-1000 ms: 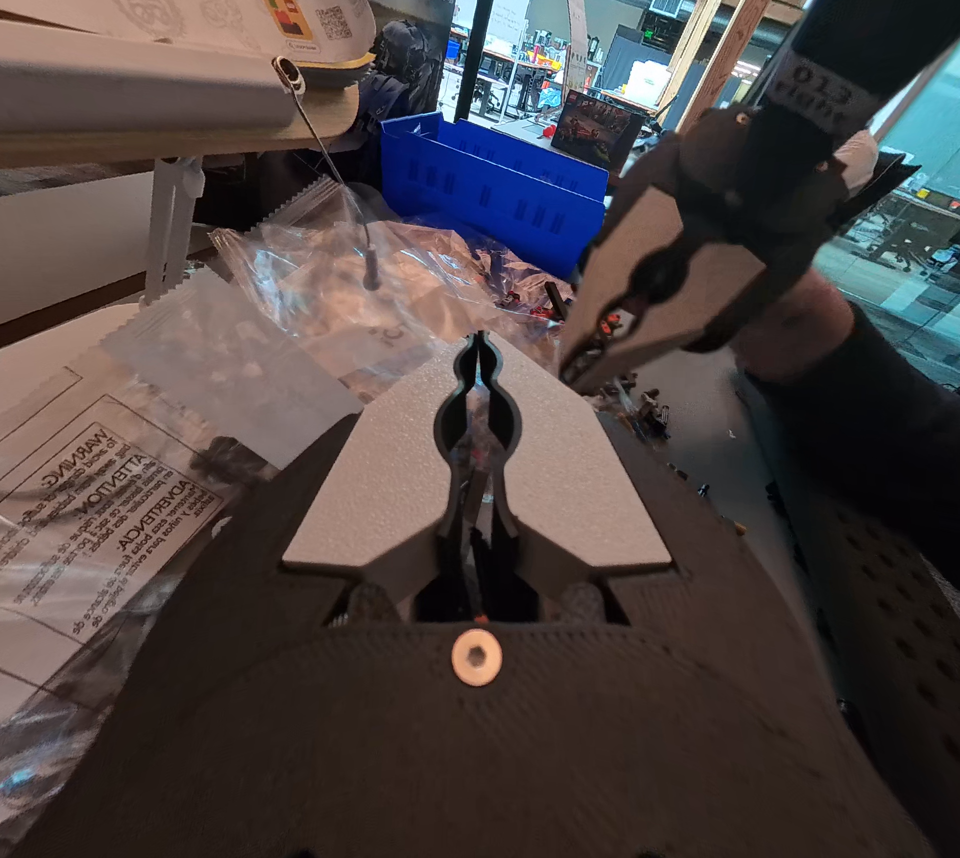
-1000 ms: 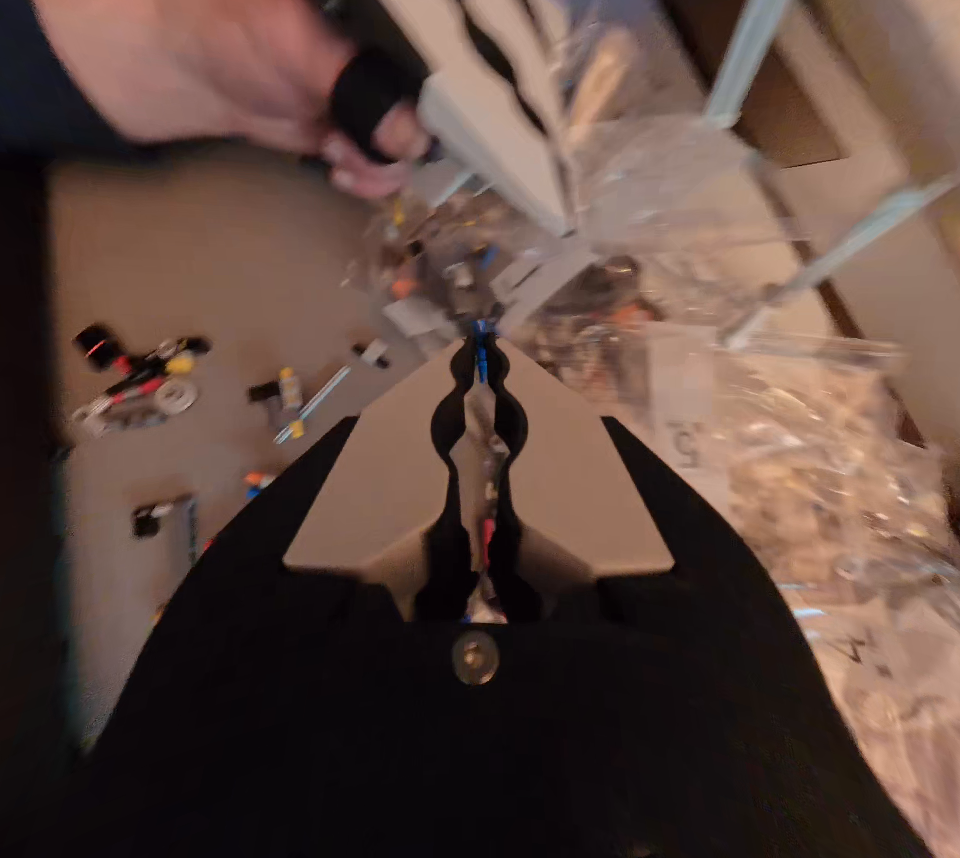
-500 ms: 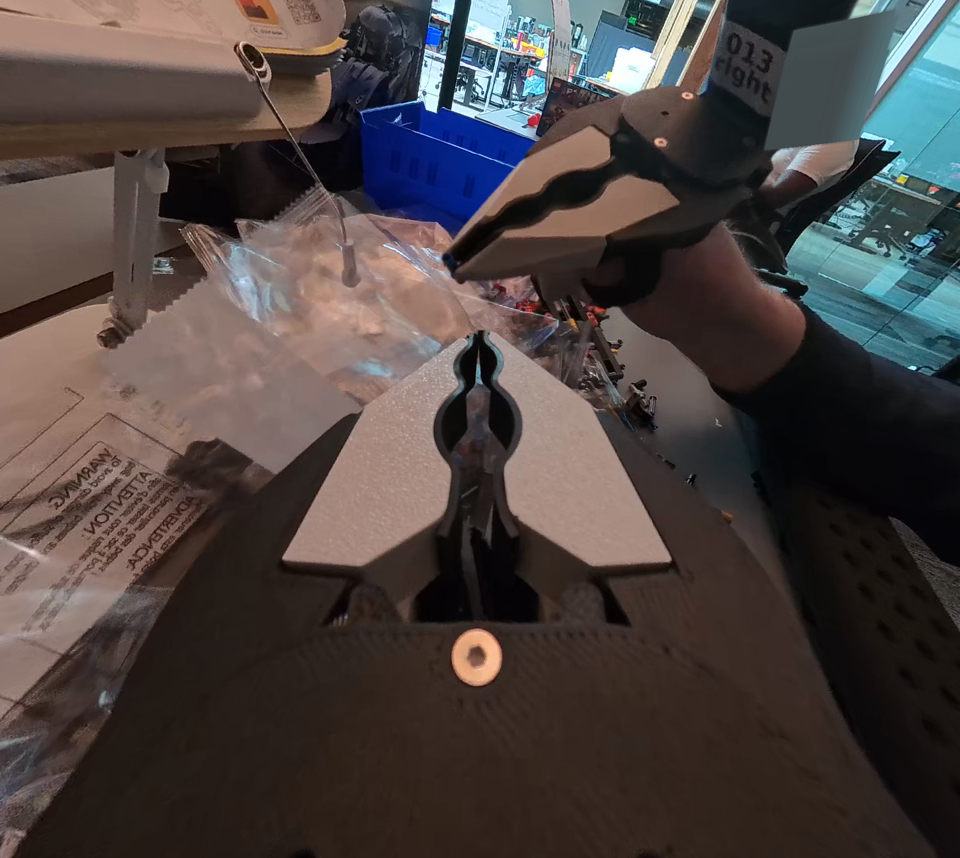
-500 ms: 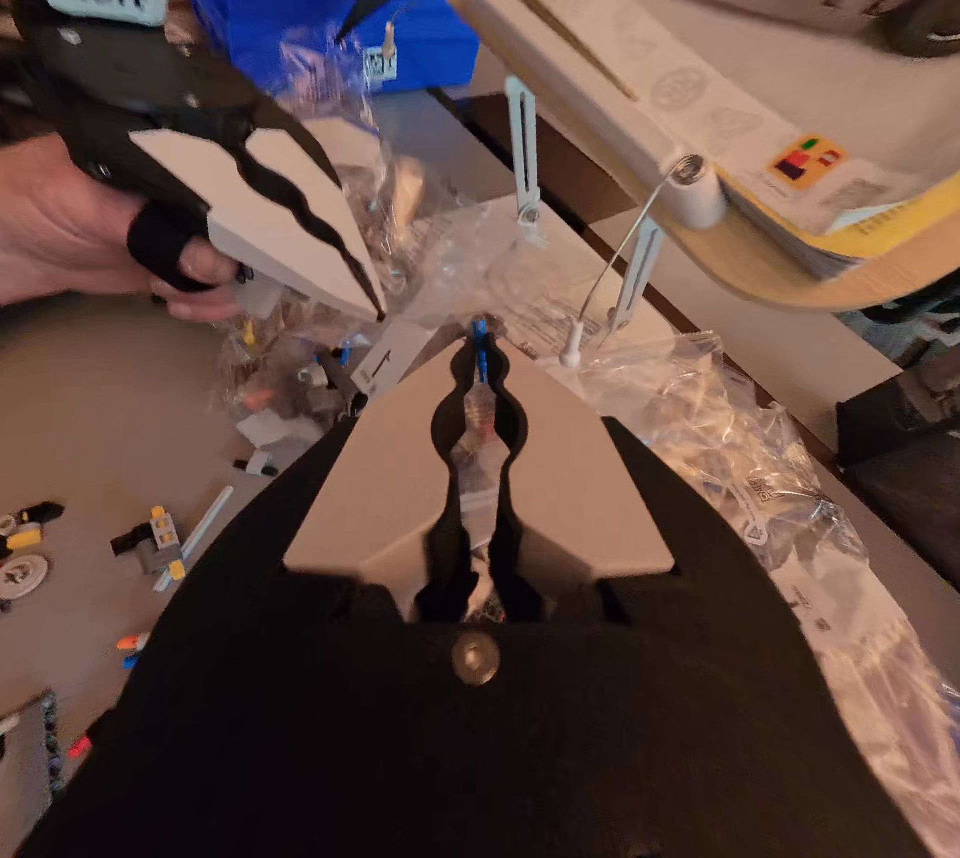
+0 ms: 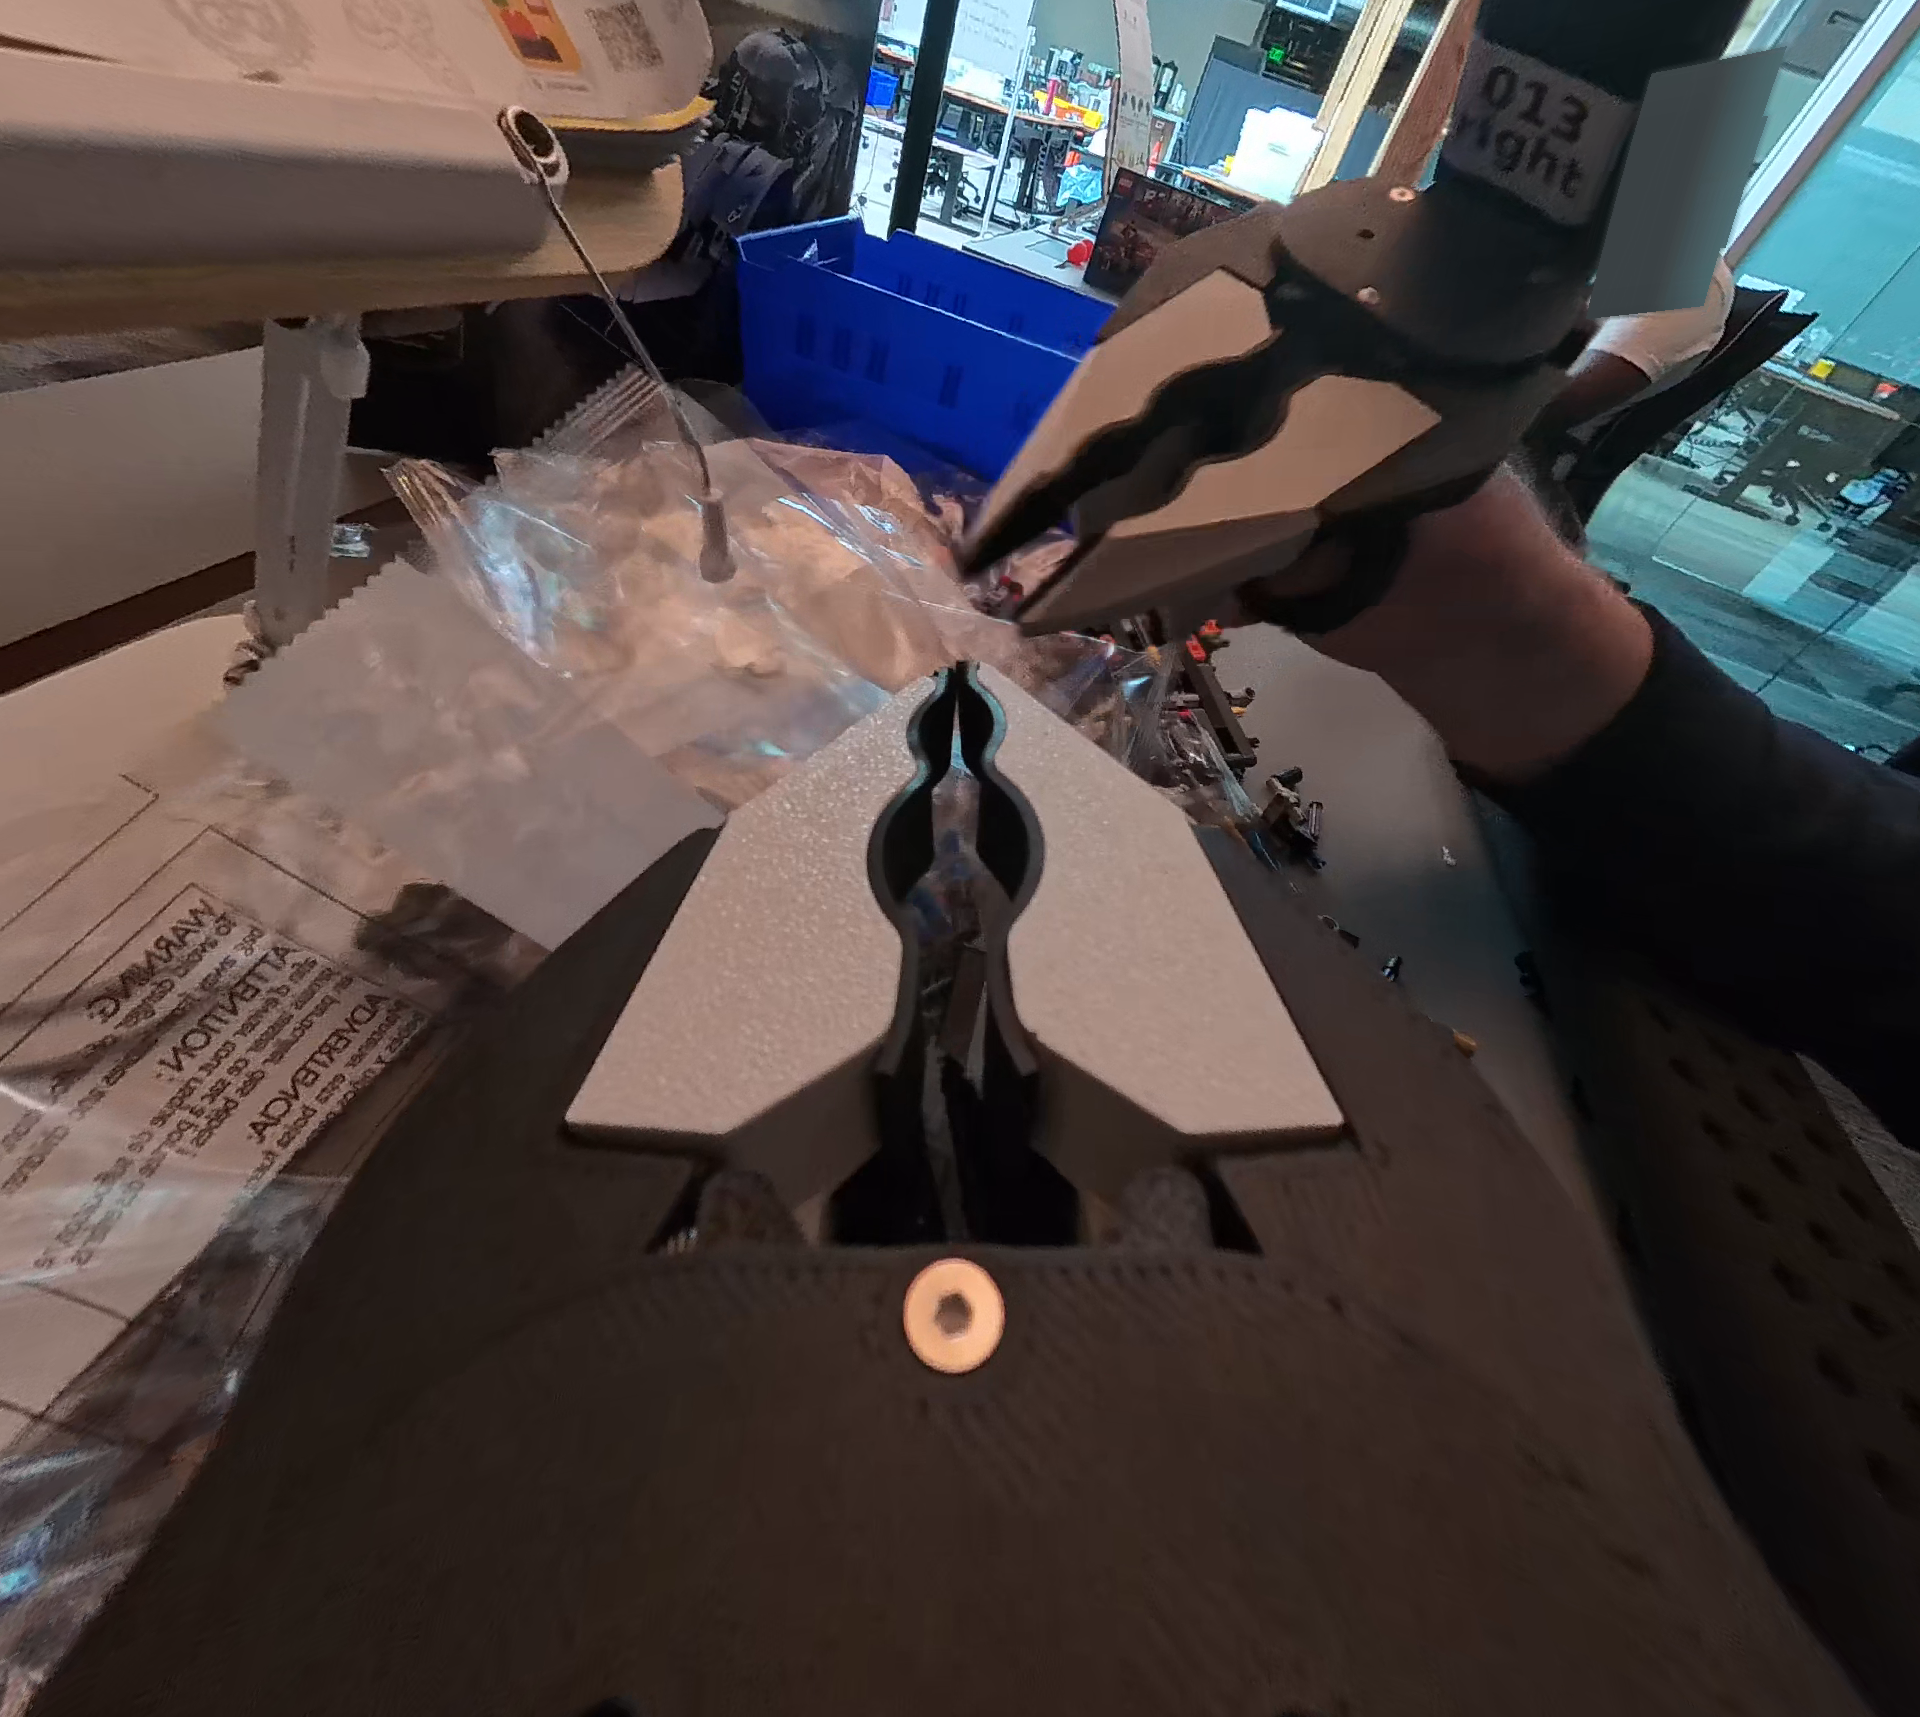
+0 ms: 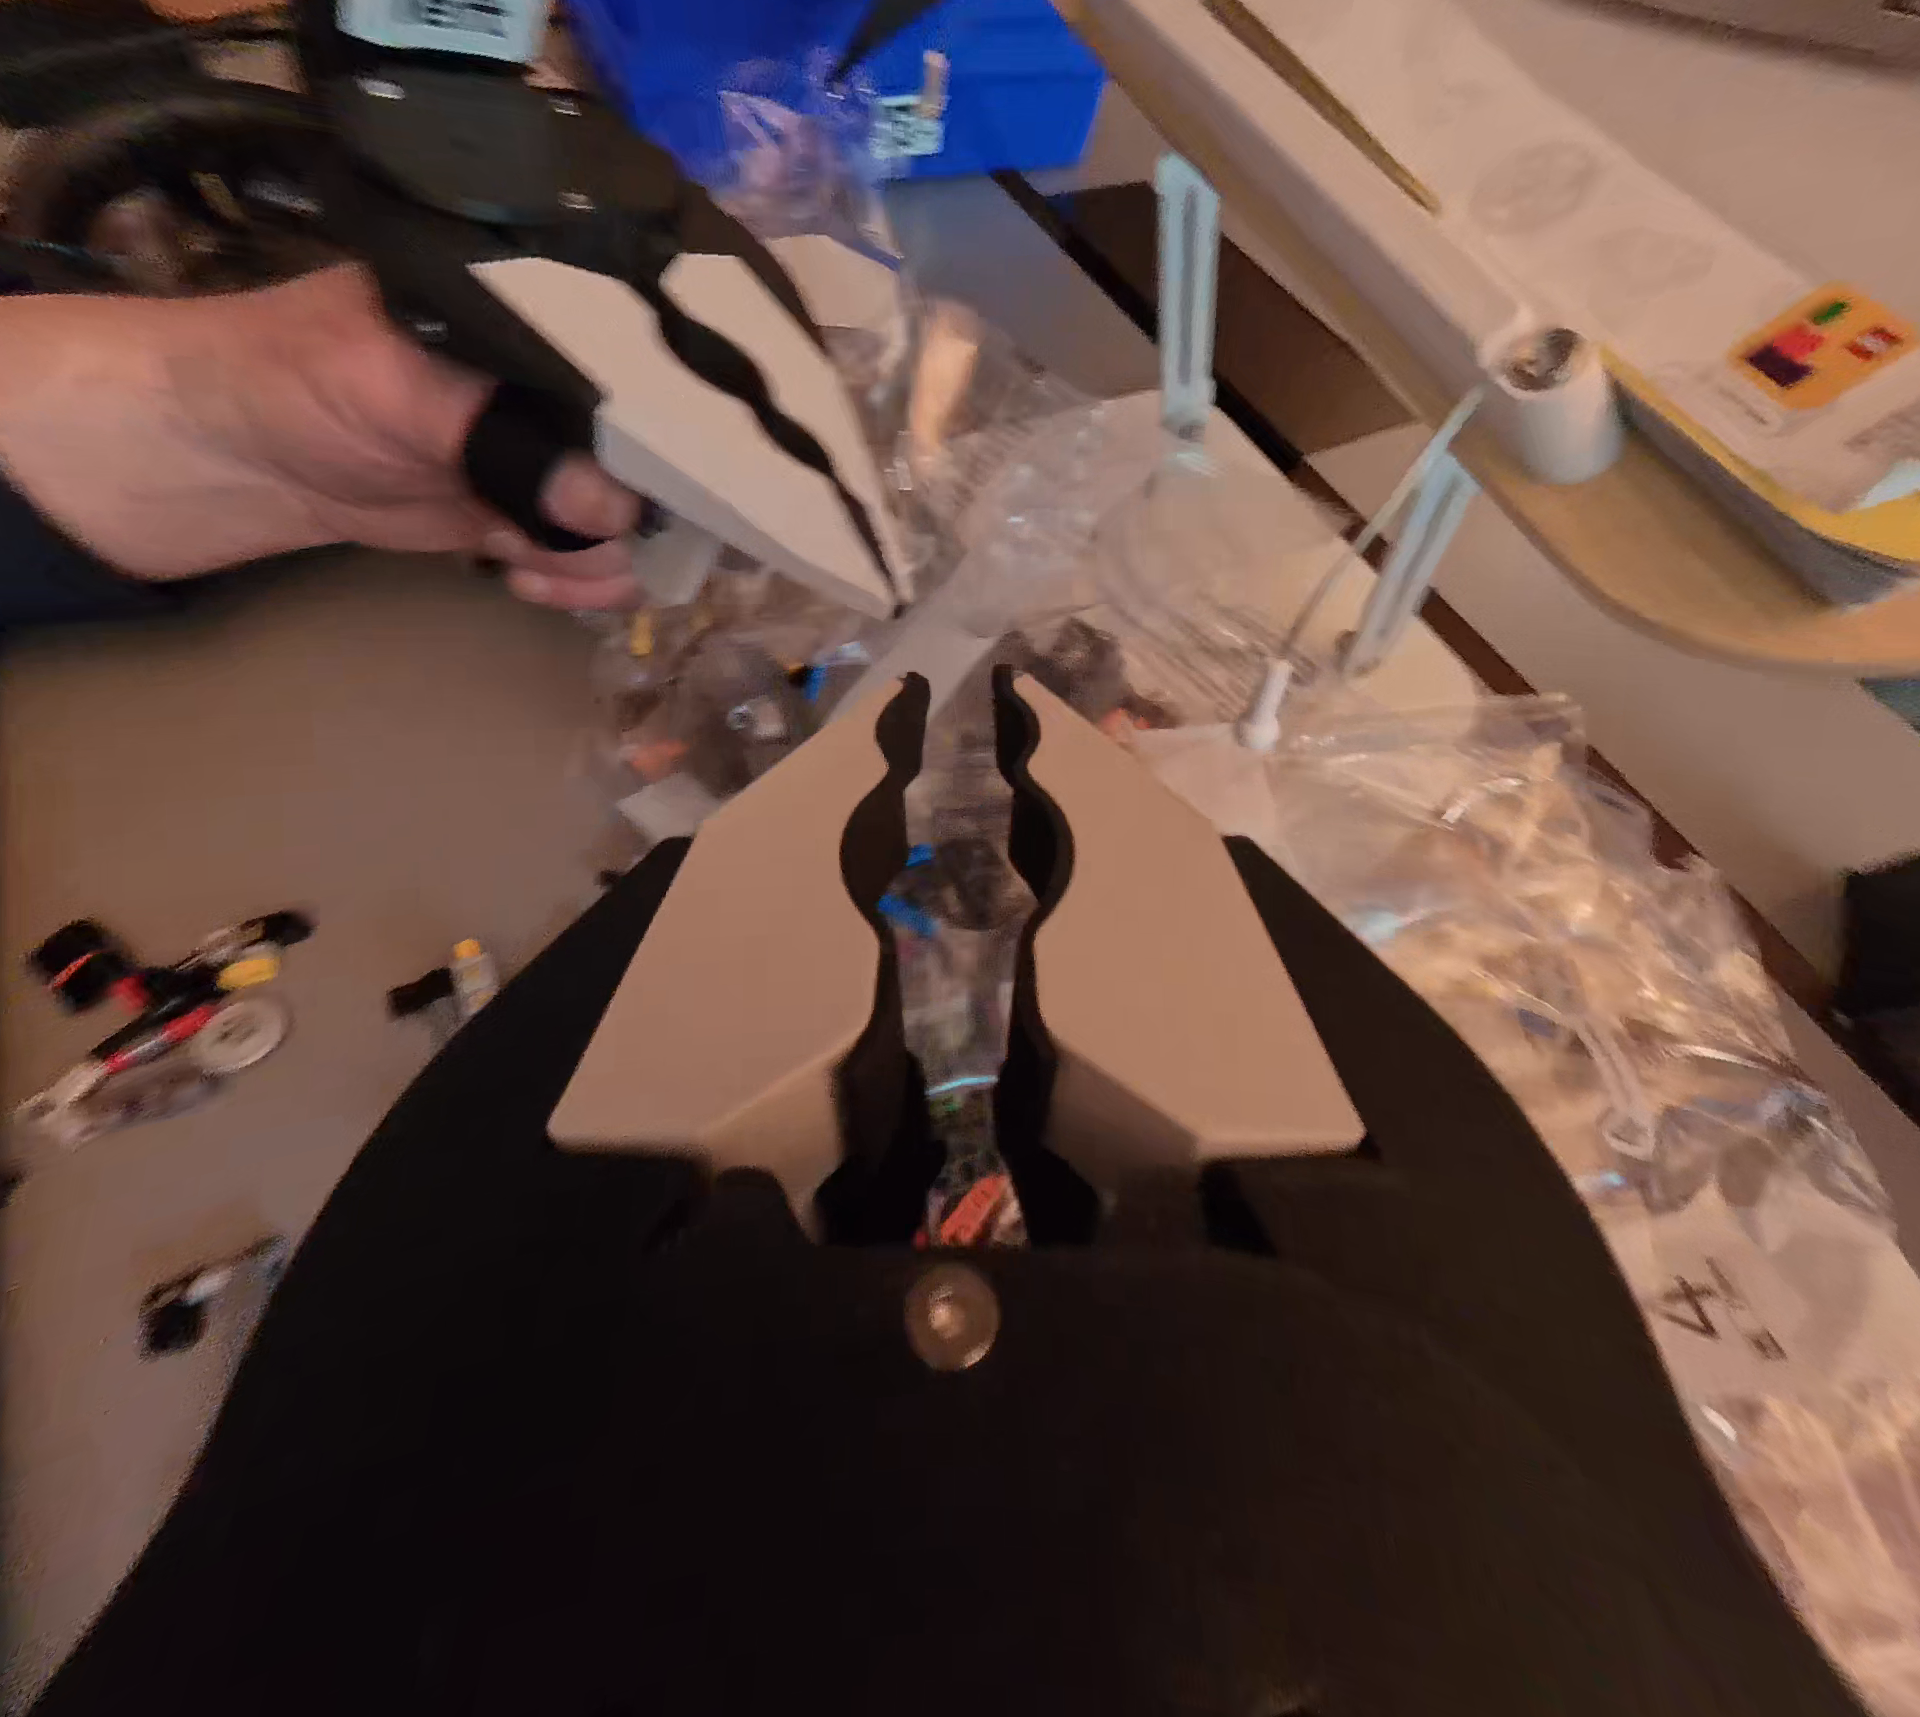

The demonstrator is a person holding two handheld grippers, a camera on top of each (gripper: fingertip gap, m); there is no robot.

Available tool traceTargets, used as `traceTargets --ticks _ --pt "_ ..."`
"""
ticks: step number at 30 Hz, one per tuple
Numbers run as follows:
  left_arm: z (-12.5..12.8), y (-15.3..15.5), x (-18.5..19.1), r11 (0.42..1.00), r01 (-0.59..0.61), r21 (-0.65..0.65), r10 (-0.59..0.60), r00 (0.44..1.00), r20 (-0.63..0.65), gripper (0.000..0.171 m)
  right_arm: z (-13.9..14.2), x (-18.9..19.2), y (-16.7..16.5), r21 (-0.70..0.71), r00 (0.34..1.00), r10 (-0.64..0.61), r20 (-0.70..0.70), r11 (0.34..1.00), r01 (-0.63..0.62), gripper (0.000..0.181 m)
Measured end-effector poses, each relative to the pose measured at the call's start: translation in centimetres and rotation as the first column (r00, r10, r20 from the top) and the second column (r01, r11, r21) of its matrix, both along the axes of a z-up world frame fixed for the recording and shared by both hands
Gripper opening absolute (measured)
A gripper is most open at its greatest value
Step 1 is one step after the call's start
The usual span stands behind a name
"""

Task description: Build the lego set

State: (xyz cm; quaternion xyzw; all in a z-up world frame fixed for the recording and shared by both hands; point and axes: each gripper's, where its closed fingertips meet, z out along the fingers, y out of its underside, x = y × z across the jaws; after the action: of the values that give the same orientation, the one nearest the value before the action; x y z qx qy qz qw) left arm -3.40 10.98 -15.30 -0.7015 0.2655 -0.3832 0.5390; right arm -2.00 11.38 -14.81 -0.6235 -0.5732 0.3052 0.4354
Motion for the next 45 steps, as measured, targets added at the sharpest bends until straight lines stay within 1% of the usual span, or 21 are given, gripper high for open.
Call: traceTargets --ticks 1,2,3,4,5,6,7,8,11,13,15,16,20,26,28,31,36,38,40,43,45 --pt "0.1 0.1 -0.1 1.0 -0.005 0.0 0.005 1.0 0.003 0.0 -0.1 0.1 -1.2 -0.018 0.998 0.067 0.009 0.998 -0.067 0.004" --pt "0.1 0.1 -0.2 1.0 -0.009 0.001 0.009 1.0 0.006 0.0 -0.5 0.2 -2.7 -0.039 0.989 0.145 0.033 0.989 -0.144 0.003" --pt "0.1 0.1 -0.3 1.0 -0.011 0.001 0.011 1.0 0.007 0.0 -1.1 0.3 -4.1 -0.061 0.973 0.217 0.074 0.975 -0.213 0.005" --pt "0.1 0.1 -0.3 1.0 -0.008 0.001 0.008 1.0 0.005 0.0 -2.1 0.5 -5.5 -0.079 0.952 0.277 0.134 0.96 -0.268 0.017" --pt "0.1 0.1 -0.3 1.0 -0.009 0.001 0.009 1.0 0.001 0.0 -3.2 0.7 -6.6 -0.078 0.923 0.325 0.205 0.946 -0.316 0.021" --pt "0.1 0.1 -0.3 1.0 -0.015 0.004 0.015 1.0 0.002 0.0 -4.2 0.7 -7.2 -0.047 0.898 0.345 0.272 0.937 -0.346 0.017" --pt "0.2 0.2 -0.4 1.0 -0.015 0.001 0.015 1.0 0.006 0.0 -4.6 0.5 -7.1 0.02 0.892 0.321 0.318 0.939 -0.345 0.017" --pt "0.2 0.2 -0.5 1.0 -0.019 0.002 0.019 1.0 0.005 0.0 -4.5 0.2 -7.3 0.059 0.889 0.317 0.33 0.933 -0.355 0.014" --pt "0.4 0.3 -0.8 1.0 -0.029 0.004 0.029 0.999 0.016 0.0 -4.3 -0.1 -9.3 -0.01 0.865 0.392 0.313 0.912 -0.41 0.01" --pt "0.5 0.3 -0.9 0.999 -0.032 0.005 0.032 0.999 0.021 0.0 -5.7 0.2 -9.8 -0.085 0.836 0.416 0.358 0.906 -0.415 0.007" --pt "0.4 0.4 -0.9 0.999 -0.032 0.003 0.031 0.999 0.02 0.0 -7.8 0.2 -9.6 -0.143 0.807 0.395 0.438 0.917 -0.371 0.008" --pt "0.3 0.4 -0.8 1.0 -0.03 0.002 0.03 0.999 0.018 0.0 -8.6 0.1 -9.9 -0.16 0.787 0.399 0.47 0.916 -0.369 0.009" --pt "0.3 0.4 -0.8 1.0 -0.03 0.002 0.03 0.999 0.015 0.0 -10.8 -0.5 -10.8 -0.198 0.73 0.386 0.564 0.922 -0.334 0.013" --pt "0.1 0.4 -0.7 1.0 -0.028 0.0 0.028 1.0 0.012 0.0 -12.9 0.0 -10.4 -0.22 0.677 0.341 0.652 0.94 -0.261 0.016" --pt "0.1 0.4 -0.7 1.0 -0.027 -0.001 0.027 1.0 0.01 0.0 -13.0 -0.2 -10.6 -0.23 0.678 0.341 0.652 0.94 -0.253 0.016" --pt "0.2 0.4 -0.7 1.0 -0.029 -0.001 0.029 1.0 0.012 0.0 -13.1 -0.3 -10.1 -0.196 0.682 0.315 0.66 0.949 -0.248 0.001" --pt "0.2 0.4 -0.8 1.0 -0.029 0.001 0.029 0.999 0.013 0.0 -12.8 -0.2 -9.8 -0.198 0.697 0.32 0.642 0.947 -0.252 0.001" --pt "0.3 0.3 -0.8 1.0 -0.029 0.001 0.029 0.999 0.015 0.0 -11.6 -0.5 -9.6 -0.203 0.742 0.33 0.584 0.944 -0.26 0.001" --pt "0.4 0.3 -0.8 1.0 -0.03 0.004 0.03 0.999 0.017 0.0 -9.4 -0.9 -8.9 -0.178 0.815 0.315 0.487 0.949 -0.26 0.0" --pt "0.5 0.3 -0.8 1.0 -0.026 0.002 0.026 0.999 0.021 0.0 -5.0 -0.8 -6.7 -0.144 0.927 0.24 0.289 0.968 -0.205 0.001" --pt "0.4 0.2 -0.7 1.0 -0.019 -0.001 0.019 1.0 0.02 0.0 -2.0 -0.5 -4.8 -0.111 0.978 0.166 0.125 0.982 -0.152 0.0"
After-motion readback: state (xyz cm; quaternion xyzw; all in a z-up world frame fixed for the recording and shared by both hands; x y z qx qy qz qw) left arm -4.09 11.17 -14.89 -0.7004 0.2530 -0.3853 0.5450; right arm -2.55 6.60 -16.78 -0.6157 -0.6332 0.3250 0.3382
